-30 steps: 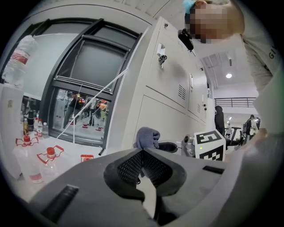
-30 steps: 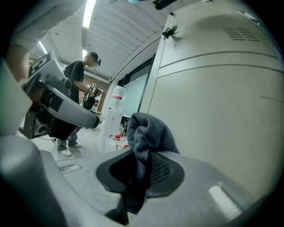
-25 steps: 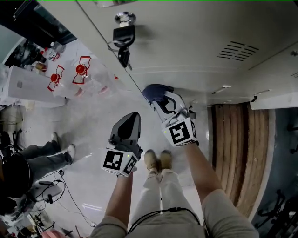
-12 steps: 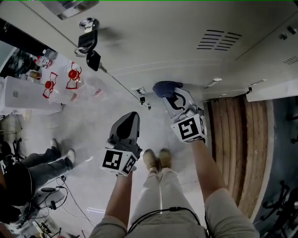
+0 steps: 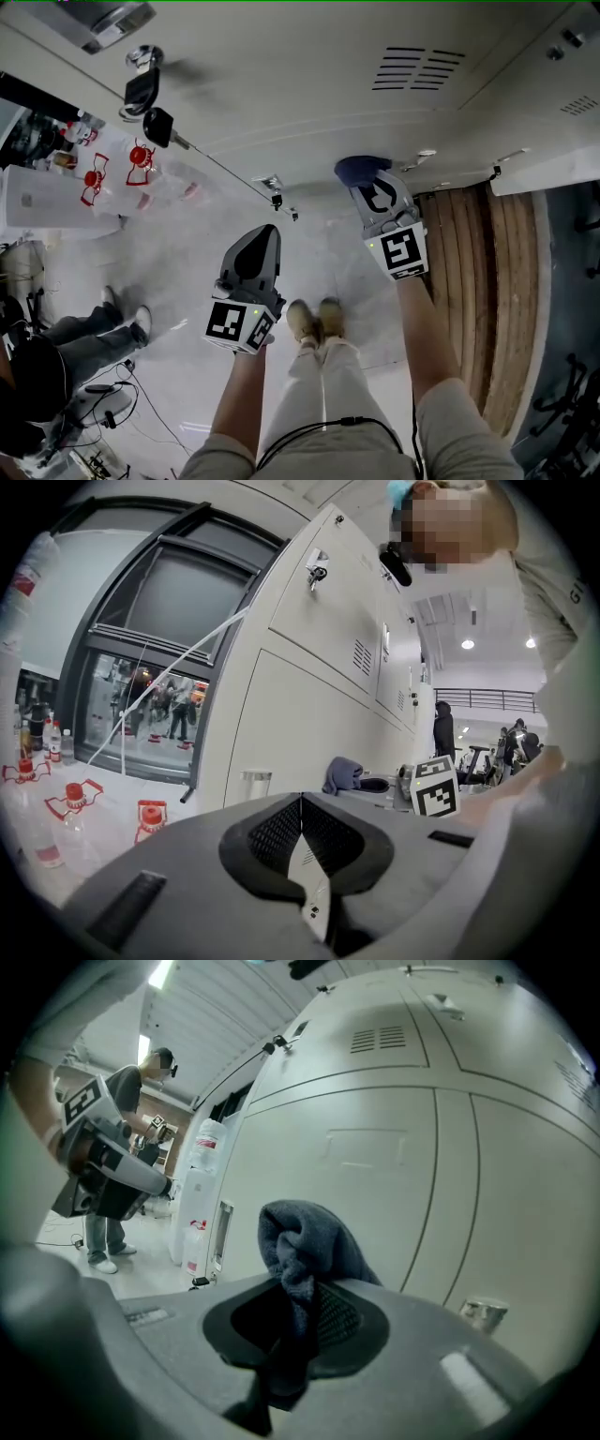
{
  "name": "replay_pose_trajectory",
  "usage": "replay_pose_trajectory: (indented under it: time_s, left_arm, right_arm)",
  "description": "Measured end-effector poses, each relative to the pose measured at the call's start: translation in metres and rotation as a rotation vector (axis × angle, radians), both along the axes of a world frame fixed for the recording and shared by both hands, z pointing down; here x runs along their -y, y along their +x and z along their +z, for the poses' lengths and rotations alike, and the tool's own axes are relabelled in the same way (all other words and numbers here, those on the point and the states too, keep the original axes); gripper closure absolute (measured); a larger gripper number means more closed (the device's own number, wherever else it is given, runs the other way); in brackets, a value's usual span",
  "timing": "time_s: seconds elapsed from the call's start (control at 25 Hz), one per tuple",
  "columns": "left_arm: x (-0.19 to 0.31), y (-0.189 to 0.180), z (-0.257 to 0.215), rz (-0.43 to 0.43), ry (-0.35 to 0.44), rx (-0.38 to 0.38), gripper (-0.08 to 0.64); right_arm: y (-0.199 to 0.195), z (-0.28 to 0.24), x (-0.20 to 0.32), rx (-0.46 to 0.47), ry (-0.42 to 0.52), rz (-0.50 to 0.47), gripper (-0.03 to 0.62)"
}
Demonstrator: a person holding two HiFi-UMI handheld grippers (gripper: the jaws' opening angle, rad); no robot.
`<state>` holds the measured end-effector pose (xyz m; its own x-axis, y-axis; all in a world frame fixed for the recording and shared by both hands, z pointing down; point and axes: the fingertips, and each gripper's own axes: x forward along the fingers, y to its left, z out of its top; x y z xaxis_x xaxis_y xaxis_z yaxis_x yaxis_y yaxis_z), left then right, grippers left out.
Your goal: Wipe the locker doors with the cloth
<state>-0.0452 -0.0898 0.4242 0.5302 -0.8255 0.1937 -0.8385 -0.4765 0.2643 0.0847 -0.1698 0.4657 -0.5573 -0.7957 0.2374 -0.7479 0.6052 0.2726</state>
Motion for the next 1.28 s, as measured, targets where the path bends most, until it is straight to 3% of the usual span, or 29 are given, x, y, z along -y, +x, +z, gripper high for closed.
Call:
replay_pose_trajectory:
  time_s: [0.36,0.6,0.72,1.04,1.28]
  left_arm:
    - [-0.002,-0.006,0.008,0.005,-0.010,0.004,0.561]
    - [-0.005,-0.015,0.014,-0.006,-0.016,-0.001,0.561]
    - [-0.007,-0.019,0.018,-0.009,-0.021,-0.005,0.561]
    - [-0.012,-0.039,0.032,-0.026,-0.038,-0.003,0.561]
    - [-0.012,-0.058,0.039,-0.047,-0.043,0.008,0.561]
  right_arm:
    - [0.039,0.010,0.006,0.012,-0.024,0.091,0.541]
    - [0.034,0.011,0.000,0.102,-0.026,0.157,0.537]
    - [0.005,0.019,-0.009,0.142,-0.036,0.106,0.537]
    - [-0.124,0.040,-0.024,0.130,-0.078,-0.148,0.537]
    - [-0.156,0.054,-0.018,0.079,-0.120,-0.187,0.537]
